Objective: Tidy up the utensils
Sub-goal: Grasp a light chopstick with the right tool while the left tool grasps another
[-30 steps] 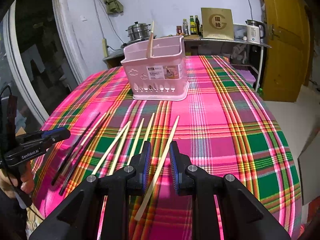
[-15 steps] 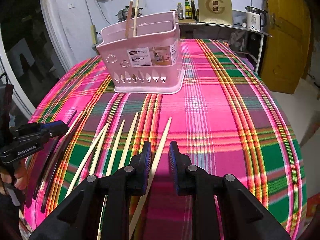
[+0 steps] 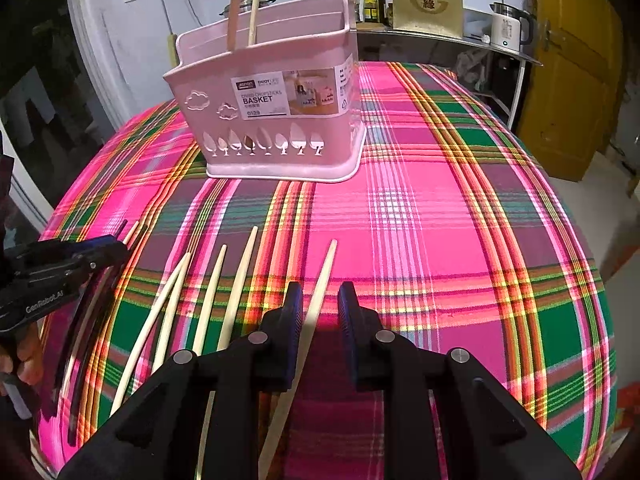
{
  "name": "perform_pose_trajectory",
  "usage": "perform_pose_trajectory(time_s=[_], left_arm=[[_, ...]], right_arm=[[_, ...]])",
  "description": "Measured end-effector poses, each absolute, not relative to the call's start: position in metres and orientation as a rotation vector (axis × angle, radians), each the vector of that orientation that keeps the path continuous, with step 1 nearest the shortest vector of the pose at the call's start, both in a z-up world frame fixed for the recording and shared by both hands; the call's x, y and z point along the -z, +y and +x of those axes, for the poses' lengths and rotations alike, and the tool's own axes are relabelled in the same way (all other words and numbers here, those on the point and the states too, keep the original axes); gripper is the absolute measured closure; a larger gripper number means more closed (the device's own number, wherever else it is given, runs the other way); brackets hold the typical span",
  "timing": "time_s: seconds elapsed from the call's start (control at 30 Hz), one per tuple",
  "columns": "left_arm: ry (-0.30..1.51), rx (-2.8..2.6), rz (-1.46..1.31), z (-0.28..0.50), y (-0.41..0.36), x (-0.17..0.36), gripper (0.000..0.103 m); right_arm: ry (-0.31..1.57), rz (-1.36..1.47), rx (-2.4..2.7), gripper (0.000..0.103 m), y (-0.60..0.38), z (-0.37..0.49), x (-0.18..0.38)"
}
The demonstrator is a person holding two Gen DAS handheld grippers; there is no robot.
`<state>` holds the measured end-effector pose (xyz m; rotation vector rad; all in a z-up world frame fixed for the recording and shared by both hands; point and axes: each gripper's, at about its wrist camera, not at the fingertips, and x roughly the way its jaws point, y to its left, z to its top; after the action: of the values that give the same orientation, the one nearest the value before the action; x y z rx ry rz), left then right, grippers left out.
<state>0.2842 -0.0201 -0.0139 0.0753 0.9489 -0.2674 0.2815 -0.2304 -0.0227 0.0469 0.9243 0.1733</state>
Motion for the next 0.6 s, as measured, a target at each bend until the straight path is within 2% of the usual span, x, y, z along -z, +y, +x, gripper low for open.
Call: perform_pose_trajectory(time_s=[0.27, 0.6], left_arm=[[0.96, 0.261, 0.091, 0.285, -0.024, 0.017, 0.081], [0.967, 0.291, -0.024, 0.288, -0.005, 0.014, 0.081]], right_arm=[[0.931, -0.01, -0.141, 0.089, -0.221, 0.285, 0.023], [0.946, 0.019, -0.153, 0.09, -0.226, 0.288, 0.022]])
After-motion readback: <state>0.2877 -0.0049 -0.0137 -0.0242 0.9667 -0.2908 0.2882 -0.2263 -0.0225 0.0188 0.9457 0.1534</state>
